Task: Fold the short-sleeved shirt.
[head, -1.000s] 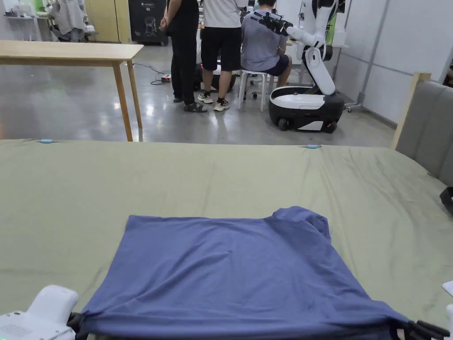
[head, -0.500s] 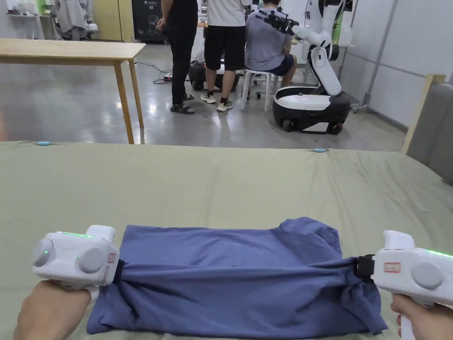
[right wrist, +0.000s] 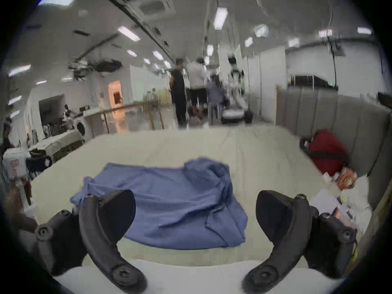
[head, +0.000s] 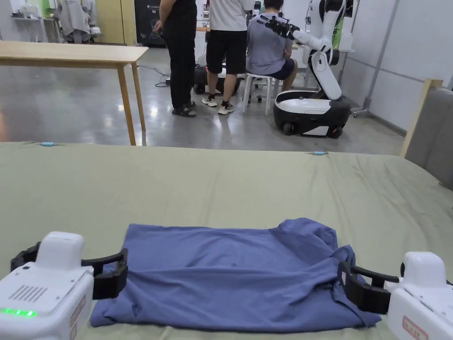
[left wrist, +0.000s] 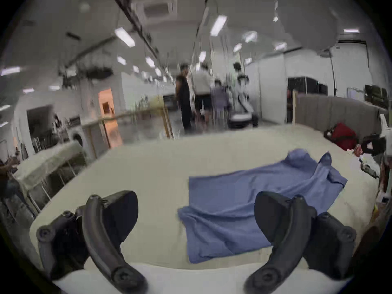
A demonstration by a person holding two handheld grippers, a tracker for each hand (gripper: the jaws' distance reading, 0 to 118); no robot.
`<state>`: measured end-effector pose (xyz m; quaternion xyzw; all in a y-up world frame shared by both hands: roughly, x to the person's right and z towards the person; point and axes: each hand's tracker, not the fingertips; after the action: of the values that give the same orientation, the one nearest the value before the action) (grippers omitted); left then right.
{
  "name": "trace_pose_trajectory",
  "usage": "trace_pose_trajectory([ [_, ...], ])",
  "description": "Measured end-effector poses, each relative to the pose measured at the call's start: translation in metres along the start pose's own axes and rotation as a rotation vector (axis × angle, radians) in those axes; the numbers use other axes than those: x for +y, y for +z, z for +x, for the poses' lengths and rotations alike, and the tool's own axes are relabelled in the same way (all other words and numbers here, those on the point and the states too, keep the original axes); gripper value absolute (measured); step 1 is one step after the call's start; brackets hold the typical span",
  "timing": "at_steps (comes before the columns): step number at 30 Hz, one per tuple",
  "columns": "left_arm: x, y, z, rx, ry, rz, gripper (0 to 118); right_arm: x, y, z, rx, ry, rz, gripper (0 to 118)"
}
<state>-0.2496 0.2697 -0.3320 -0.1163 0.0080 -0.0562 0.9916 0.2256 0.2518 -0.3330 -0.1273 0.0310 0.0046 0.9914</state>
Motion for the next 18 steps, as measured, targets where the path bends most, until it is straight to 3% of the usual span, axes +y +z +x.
trace_pose_trajectory([
  [1,-0.003,0.014,0.001,-0.001,0.006,0.001,108,-0.003,0.014,-0.006,-0.013,0.012,0.028,102],
  [2,-0.006,0.028,0.003,-0.003,0.008,-0.016,101,-0.006,0.026,-0.010,0.013,0.007,0.039,76],
  [3,-0.008,0.040,0.005,0.007,0.011,-0.021,74,-0.009,0.036,-0.014,0.025,-0.003,0.036,30],
  [4,-0.010,0.046,0.006,0.008,0.016,-0.035,43,-0.011,0.042,-0.016,0.019,-0.007,0.036,10],
  [5,-0.014,0.046,0.009,0.009,0.000,-0.084,23,-0.014,0.046,-0.020,0.004,0.000,0.035,10],
  [6,-0.018,0.046,0.011,0.026,-0.012,-0.115,15,-0.018,0.050,-0.023,-0.006,0.011,0.038,10],
  [8,-0.027,0.044,0.008,0.026,-0.020,-0.172,8,-0.022,0.050,-0.024,0.051,-0.002,-0.002,10],
  [10,-0.039,0.026,-0.003,-0.037,0.038,-0.260,5,-0.028,0.052,-0.027,0.049,0.000,-0.016,10],
  [13,-0.055,-0.006,-0.010,-0.027,0.019,-0.370,5,-0.032,0.048,-0.025,0.057,0.000,-0.035,10],
  [14,-0.059,-0.016,-0.013,-0.028,0.025,-0.384,5,-0.033,0.047,-0.024,0.057,-0.005,-0.046,10],
  [15,-0.064,-0.029,-0.016,-0.038,0.030,-0.417,23,-0.034,0.045,-0.022,0.056,-0.006,-0.056,10],
  [17,-0.071,-0.052,-0.016,-0.044,0.025,-0.497,104,-0.035,0.040,-0.018,0.043,0.005,-0.071,10],
  [18,-0.077,-0.067,-0.018,-0.056,0.028,-0.532,112,-0.036,0.038,-0.015,0.031,0.014,-0.085,10],
])
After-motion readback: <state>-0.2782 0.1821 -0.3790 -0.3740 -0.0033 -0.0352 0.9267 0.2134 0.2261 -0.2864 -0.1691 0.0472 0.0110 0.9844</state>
